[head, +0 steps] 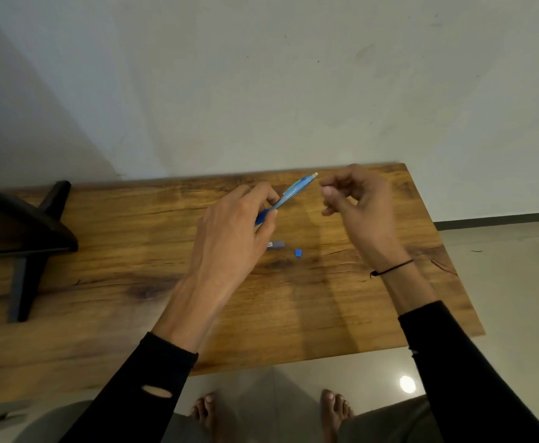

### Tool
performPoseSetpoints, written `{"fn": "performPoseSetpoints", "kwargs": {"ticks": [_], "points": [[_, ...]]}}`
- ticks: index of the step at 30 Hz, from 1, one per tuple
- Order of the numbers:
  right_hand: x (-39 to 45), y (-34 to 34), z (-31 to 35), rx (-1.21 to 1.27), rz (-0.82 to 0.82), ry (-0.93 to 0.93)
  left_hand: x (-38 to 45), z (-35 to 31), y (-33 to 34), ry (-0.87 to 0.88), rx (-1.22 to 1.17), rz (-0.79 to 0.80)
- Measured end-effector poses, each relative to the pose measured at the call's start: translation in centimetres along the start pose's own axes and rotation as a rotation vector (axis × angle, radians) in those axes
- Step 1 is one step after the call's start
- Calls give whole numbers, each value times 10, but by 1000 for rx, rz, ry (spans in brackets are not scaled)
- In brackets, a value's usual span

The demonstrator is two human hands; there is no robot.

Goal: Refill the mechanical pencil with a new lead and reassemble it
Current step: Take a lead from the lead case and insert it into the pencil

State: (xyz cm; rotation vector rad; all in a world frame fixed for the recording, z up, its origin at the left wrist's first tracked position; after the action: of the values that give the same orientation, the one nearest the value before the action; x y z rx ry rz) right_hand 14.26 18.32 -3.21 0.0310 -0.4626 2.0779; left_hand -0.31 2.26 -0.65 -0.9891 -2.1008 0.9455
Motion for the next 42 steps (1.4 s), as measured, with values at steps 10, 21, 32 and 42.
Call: {"fn": "performPoseSetpoints", "kwargs": {"ticks": [10, 21, 32, 42], "points": [[-1, -14, 32, 198, 63, -131, -1, -4, 2, 29, 46, 31], [-1, -16, 32, 155, 100, -141, -2, -5, 2, 36, 82, 40], [-5, -9, 32, 280, 141, 10, -2, -11, 0, 63, 75, -14], [-17, 16, 75, 561, 97, 3, 4, -27, -16, 56, -247, -120]]}}
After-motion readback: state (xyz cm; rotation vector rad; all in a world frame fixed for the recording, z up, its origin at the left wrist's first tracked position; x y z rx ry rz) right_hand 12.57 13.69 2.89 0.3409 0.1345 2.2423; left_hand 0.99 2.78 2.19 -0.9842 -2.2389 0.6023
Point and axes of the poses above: each hand's wrist, its own x-axis towards the middle knuckle, its own y-axis out of the palm, z = x × y, the point moved 2 cm from there along x, towards the middle knuckle, and after that the axes turned 4 degrees about -y, right-handed, at the moved point
